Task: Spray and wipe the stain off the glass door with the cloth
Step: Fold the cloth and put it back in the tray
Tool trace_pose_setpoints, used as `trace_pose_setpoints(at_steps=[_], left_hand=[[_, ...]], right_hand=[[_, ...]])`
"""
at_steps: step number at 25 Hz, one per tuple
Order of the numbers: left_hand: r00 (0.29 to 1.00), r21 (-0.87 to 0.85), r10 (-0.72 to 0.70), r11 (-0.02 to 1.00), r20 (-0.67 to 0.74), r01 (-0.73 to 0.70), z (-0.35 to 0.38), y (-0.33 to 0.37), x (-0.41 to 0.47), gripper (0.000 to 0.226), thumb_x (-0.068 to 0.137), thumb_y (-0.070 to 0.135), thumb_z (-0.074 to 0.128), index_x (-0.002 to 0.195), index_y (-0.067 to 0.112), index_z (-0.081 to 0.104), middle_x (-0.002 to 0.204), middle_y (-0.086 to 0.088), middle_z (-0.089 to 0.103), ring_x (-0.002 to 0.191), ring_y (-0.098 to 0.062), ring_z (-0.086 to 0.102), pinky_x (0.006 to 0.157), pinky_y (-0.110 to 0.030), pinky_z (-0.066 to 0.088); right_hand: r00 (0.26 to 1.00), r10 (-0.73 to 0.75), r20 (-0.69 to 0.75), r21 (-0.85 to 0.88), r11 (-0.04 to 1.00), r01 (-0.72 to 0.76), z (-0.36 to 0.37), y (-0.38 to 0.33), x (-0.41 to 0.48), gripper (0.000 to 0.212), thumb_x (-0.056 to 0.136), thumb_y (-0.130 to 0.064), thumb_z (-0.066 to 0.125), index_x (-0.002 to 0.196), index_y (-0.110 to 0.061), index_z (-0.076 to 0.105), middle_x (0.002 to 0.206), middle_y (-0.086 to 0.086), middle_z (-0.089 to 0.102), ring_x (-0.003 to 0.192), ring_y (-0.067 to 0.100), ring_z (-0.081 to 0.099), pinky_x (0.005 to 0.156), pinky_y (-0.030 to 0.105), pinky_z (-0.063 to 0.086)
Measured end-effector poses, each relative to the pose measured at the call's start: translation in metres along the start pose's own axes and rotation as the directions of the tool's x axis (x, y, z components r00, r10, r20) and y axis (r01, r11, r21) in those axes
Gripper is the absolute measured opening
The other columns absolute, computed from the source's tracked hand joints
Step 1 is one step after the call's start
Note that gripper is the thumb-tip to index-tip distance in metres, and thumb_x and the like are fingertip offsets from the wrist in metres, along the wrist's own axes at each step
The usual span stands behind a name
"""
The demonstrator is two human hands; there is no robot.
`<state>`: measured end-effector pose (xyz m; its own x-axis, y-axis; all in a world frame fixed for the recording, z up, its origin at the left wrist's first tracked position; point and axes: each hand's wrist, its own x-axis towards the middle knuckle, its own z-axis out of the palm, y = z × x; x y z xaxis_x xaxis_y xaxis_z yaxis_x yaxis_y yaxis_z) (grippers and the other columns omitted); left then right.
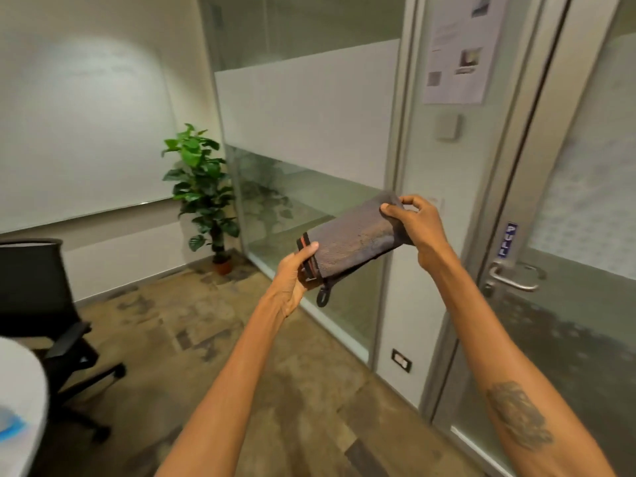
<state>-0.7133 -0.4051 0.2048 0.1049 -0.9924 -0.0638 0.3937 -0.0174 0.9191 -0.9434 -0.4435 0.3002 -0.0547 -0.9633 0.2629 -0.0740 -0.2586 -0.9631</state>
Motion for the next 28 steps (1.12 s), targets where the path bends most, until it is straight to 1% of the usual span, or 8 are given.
trace_pose_setpoints(at_steps=[3, 7, 12, 18, 20, 23, 26, 28], left_hand=[[0.993, 0.134, -0.004, 0.991, -0.122, 0.020, -0.081, 0.023, -0.030, 0.025, 0.090, 0.029, 0.076, 0.110, 0.016, 0.071, 0.093, -0.003, 0.081, 0.081, -0.017, 0.079, 0.067, -0.035, 0.064], [0.947, 0.213, -0.003, 0.974, -0.321, 0.075, -0.185, 0.052, -0.077, 0.031, 0.087, 0.030, 0.079, 0.115, 0.017, 0.071, 0.099, -0.005, 0.079, 0.090, -0.022, 0.075, 0.076, -0.039, 0.063], [0.858, 0.220, 0.058, 0.973, -0.510, 0.065, -0.291, 0.083, -0.141, 0.020, 0.090, 0.034, 0.076, 0.106, 0.023, 0.071, 0.098, -0.002, 0.077, 0.088, -0.020, 0.073, 0.069, -0.033, 0.059], [0.742, 0.116, -0.005, 0.987, -0.670, 0.111, -0.413, 0.111, -0.195, 0.035, 0.091, 0.033, 0.075, 0.115, 0.010, 0.066, 0.115, -0.011, 0.069, 0.101, -0.025, 0.068, 0.076, -0.035, 0.058], [0.716, 0.076, -0.046, 0.987, -0.697, 0.138, -0.455, 0.117, -0.207, 0.048, 0.094, 0.039, 0.070, 0.129, 0.008, 0.060, 0.128, -0.013, 0.063, 0.114, -0.029, 0.064, 0.083, -0.035, 0.055], [0.664, 0.075, -0.034, 0.988, -0.747, 0.135, -0.516, 0.127, -0.223, 0.046, 0.097, 0.035, 0.063, 0.133, 0.007, 0.058, 0.136, -0.016, 0.060, 0.116, -0.032, 0.063, 0.087, -0.039, 0.056], [0.594, 0.116, -0.022, 0.974, -0.804, 0.194, -0.567, 0.134, -0.238, 0.047, 0.100, 0.030, 0.061, 0.137, 0.001, 0.056, 0.133, -0.019, 0.061, 0.119, -0.034, 0.062, 0.105, -0.047, 0.053], [0.548, 0.133, -0.013, 0.965, -0.836, 0.224, -0.593, 0.136, -0.247, 0.038, 0.100, 0.029, 0.060, 0.127, 0.003, 0.061, 0.119, -0.015, 0.063, 0.105, -0.029, 0.064, 0.096, -0.044, 0.058]], right_hand=[[0.993, 0.111, 0.036, 0.007, 0.994, -0.111, 0.081, 0.022, -0.024, 0.030, 0.082, -0.021, 0.080, 0.066, -0.021, 0.055, 0.070, 0.003, 0.059, 0.063, 0.017, 0.051, 0.061, 0.030, 0.038], [0.964, 0.219, 0.151, -0.023, 0.976, -0.218, 0.191, 0.049, -0.067, 0.020, 0.082, -0.021, 0.079, 0.078, -0.014, 0.062, 0.081, 0.009, 0.063, 0.076, 0.022, 0.055, 0.069, 0.035, 0.042], [0.921, 0.258, 0.290, -0.018, 0.964, -0.265, 0.320, 0.062, -0.116, 0.025, 0.083, -0.021, 0.079, 0.068, -0.016, 0.059, 0.078, 0.007, 0.064, 0.077, 0.022, 0.056, 0.070, 0.035, 0.044], [0.827, 0.277, 0.489, -0.048, 0.955, -0.291, 0.463, 0.070, -0.161, 0.017, 0.082, -0.023, 0.080, 0.089, -0.012, 0.068, 0.099, 0.013, 0.075, 0.088, 0.024, 0.067, 0.088, 0.044, 0.057], [0.780, 0.312, 0.542, -0.067, 0.942, -0.330, 0.508, 0.078, -0.173, 0.017, 0.083, -0.022, 0.079, 0.087, -0.012, 0.066, 0.099, 0.013, 0.075, 0.089, 0.026, 0.068, 0.088, 0.045, 0.057], [0.669, 0.375, 0.641, -0.093, 0.904, -0.417, 0.575, 0.088, -0.188, 0.016, 0.087, -0.021, 0.076, 0.081, -0.015, 0.062, 0.093, 0.009, 0.073, 0.084, 0.025, 0.068, 0.068, 0.036, 0.058], [0.547, 0.416, 0.726, -0.125, 0.863, -0.490, 0.636, 0.097, -0.202, 0.008, 0.089, -0.020, 0.072, 0.090, -0.015, 0.066, 0.091, 0.006, 0.072, 0.080, 0.020, 0.068, 0.063, 0.028, 0.055], [0.467, 0.431, 0.772, -0.164, 0.845, -0.508, 0.667, 0.105, -0.215, 0.004, 0.091, -0.020, 0.068, 0.091, -0.017, 0.065, 0.088, 0.003, 0.071, 0.076, 0.017, 0.067, 0.062, 0.028, 0.055]])
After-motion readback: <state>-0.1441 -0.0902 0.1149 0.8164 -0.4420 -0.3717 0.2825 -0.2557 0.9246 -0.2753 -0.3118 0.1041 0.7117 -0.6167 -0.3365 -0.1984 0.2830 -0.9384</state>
